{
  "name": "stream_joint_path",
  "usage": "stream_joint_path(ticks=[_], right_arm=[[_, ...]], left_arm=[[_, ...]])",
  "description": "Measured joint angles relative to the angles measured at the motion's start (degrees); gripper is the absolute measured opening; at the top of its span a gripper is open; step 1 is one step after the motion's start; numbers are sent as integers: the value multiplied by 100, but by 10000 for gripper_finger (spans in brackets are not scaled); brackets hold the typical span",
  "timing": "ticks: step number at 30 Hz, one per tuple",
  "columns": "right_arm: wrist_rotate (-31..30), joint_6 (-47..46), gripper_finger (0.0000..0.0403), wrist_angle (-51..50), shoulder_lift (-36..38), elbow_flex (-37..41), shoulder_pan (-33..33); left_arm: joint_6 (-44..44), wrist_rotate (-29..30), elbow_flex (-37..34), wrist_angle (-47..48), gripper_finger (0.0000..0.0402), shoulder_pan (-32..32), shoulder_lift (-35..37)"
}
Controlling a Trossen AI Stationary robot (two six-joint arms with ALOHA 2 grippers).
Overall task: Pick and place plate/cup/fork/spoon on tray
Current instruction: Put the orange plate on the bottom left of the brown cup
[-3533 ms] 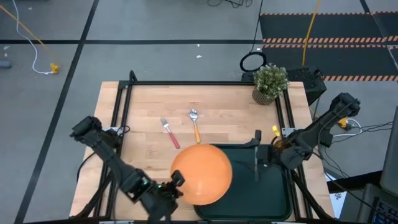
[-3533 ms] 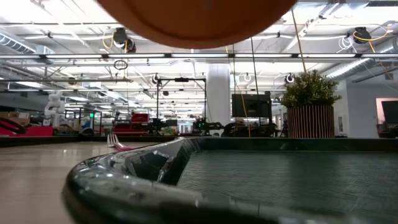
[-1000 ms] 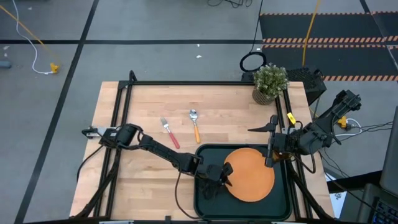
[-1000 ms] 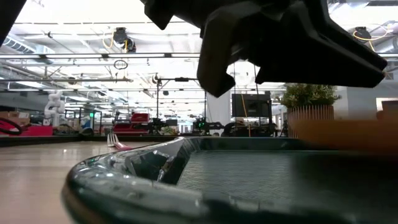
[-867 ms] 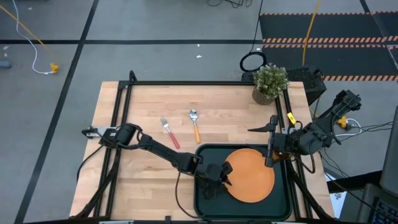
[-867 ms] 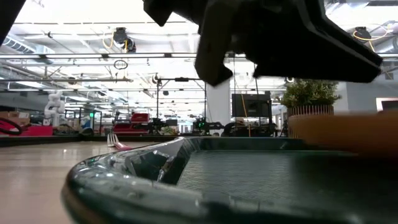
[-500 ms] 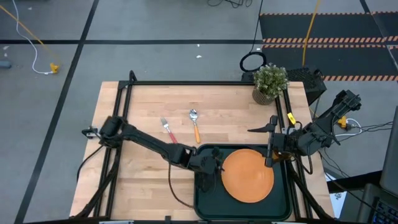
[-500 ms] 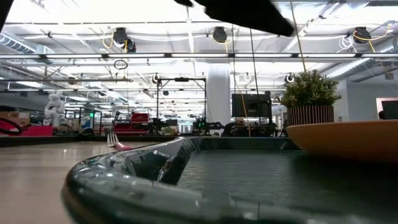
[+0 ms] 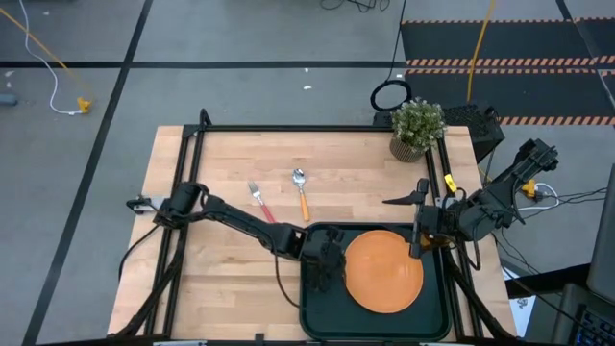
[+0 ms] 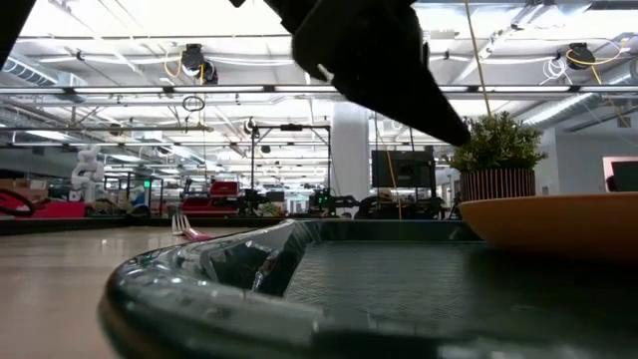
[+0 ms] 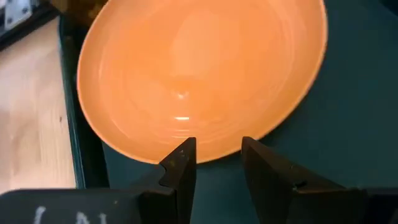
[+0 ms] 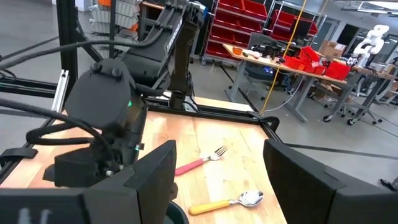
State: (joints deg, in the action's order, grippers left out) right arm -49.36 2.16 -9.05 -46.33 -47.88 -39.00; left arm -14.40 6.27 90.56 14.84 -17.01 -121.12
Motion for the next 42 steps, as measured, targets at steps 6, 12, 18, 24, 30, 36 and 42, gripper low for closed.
stream_joint_path(ticks=[6, 12, 18, 24, 30, 36, 42], right_arm=[[-3, -1, 235, -21, 0, 0, 0], [-4, -3, 235, -29, 0, 0, 0], [-4, 1, 235, -75, 0, 0, 0], [-5, -1, 235, -71, 2, 0, 0], [-4, -1, 235, -69, 0, 0, 0], [-4, -1, 235, -69, 0, 0, 0], [-4, -1, 235, -66, 2, 0, 0]], left_arm=[[513, 447, 0, 184, 128, 84, -79], [534, 429, -22, 195, 82, 247, -423], [549, 120, -4, 27, 27, 277, -558], [382, -180, -7, -310, 6, 264, -574], [358, -321, -7, -344, 19, 264, -574], [208, -639, -7, -662, 5, 189, -570], [150, -650, -7, -318, 16, 106, -546]])
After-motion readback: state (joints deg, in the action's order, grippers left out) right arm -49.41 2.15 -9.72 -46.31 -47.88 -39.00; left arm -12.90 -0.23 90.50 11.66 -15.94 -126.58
